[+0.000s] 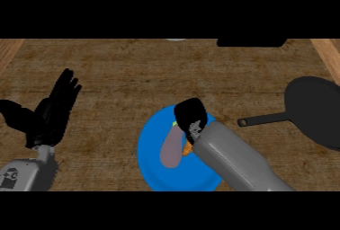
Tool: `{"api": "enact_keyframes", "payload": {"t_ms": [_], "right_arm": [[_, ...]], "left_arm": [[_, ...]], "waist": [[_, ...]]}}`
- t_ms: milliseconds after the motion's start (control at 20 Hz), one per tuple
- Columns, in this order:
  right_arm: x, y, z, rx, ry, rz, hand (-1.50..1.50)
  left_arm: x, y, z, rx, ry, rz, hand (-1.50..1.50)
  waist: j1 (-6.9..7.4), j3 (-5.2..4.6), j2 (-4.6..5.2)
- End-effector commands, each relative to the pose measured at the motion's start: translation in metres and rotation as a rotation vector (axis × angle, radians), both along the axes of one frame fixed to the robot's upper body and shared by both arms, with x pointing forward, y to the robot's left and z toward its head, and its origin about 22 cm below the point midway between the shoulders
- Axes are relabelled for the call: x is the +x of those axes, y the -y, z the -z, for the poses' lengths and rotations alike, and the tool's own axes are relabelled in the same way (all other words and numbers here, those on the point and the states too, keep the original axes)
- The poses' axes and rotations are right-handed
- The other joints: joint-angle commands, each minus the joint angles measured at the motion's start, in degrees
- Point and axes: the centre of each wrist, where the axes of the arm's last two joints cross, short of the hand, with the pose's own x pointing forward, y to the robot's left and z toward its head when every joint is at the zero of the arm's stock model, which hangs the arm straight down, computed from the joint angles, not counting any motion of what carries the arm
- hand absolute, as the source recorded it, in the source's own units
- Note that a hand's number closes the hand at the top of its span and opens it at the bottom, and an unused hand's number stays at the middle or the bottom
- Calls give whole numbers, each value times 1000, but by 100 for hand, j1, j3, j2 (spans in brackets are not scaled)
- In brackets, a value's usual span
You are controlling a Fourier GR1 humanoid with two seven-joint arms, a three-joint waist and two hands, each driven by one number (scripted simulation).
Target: Pick the croissant from the plate and place it in the pan
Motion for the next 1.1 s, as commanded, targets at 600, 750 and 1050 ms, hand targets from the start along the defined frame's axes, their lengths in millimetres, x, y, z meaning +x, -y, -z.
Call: {"api": "enact_keyframes", "payload": {"t_ms": [600,750,1050], "right_arm": [[24,43,18,152,86,193,150],[65,132,-9,174,219,695,150],[94,211,-59,177,478,1323,150]], "left_arm": [[-1,-6,1,-1,6,-16,0],[-9,-14,2,2,3,-50,0],[-8,-10,-1,3,15,-39,0]], "waist": [[-49,6,26],[-352,26,66],[-134,12,193]]}}
